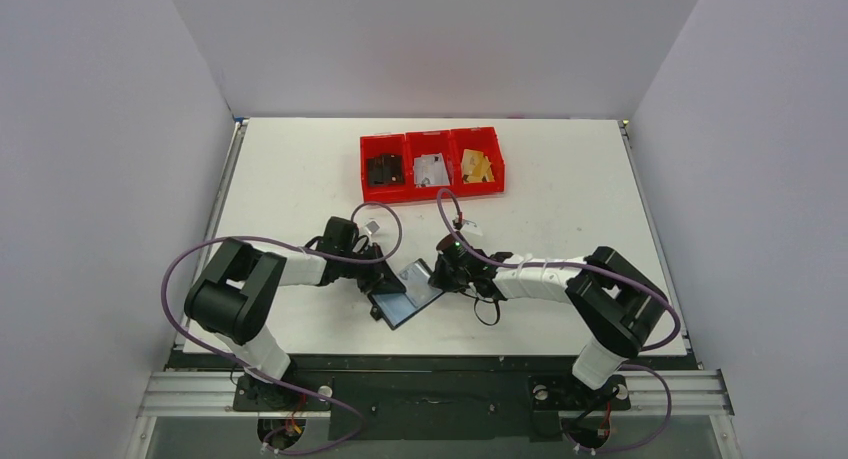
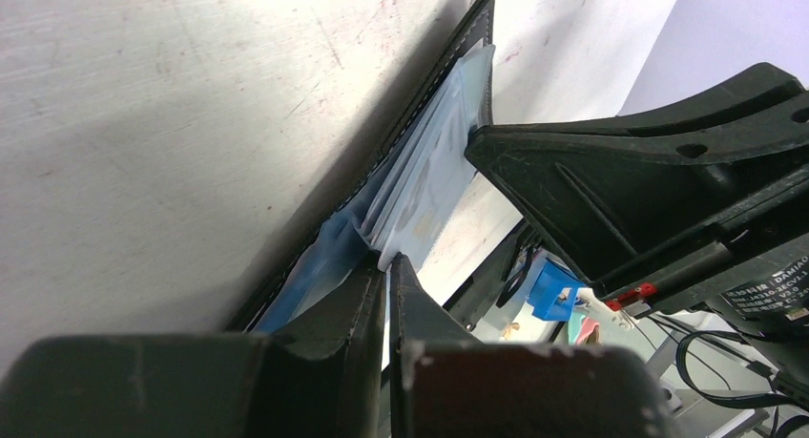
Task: Take the credit cards out of the card holder
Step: Remove the credit card from the card holder.
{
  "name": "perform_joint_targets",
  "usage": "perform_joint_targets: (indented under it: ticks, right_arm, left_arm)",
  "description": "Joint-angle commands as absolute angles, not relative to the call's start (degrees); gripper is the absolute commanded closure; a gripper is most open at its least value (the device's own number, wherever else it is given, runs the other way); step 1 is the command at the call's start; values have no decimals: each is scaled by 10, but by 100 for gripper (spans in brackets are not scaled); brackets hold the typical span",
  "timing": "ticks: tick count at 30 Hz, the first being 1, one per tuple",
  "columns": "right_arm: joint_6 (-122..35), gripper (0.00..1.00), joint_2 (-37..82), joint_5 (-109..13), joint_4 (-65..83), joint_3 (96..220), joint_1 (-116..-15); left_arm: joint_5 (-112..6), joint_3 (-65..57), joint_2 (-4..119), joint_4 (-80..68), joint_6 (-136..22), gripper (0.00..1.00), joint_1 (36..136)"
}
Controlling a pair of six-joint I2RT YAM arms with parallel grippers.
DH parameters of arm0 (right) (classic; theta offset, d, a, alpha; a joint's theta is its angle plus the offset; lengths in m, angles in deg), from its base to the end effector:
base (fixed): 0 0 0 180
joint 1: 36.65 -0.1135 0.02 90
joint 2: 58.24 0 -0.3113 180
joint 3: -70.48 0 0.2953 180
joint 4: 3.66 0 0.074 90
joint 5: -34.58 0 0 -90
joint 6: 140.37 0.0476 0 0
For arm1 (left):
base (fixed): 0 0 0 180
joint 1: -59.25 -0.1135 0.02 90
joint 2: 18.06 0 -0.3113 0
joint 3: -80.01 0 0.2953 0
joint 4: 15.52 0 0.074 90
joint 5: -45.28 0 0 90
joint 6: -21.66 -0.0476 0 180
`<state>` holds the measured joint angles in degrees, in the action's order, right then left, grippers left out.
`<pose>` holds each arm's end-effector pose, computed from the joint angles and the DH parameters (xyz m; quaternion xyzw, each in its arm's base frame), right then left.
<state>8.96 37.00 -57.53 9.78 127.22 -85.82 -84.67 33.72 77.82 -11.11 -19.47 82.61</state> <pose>0.2331 0.2671 0.1440 0.0897 0.9409 0.2544 0.2046 0.2709 -0.1503 0.1089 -0.0944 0.8951 -0.4336 0.0431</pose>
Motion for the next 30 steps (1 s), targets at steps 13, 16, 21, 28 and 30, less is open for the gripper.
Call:
perform_joint_targets:
  ticks: [13,16,21,28,30]
  right_arm:
    - [75,100,431,-597,208,1224,-849]
    - [76,100,431,-596,206,1222,-848]
    - [77,100,432,-596,201,1220,-848]
    - [76,100,433,-594,196,1215,-848]
    - [76,100,433,-595,195,1213,-847]
  left_arm:
    - [-827,331,761,-1,-229,100,808]
    - [-834,331,762,2,-227,100,803]
    - [-834,335,762,14,-229,100,798]
    - [-810,330,751,64,-247,100,788]
    - [-802,330,745,84,-258,100,781]
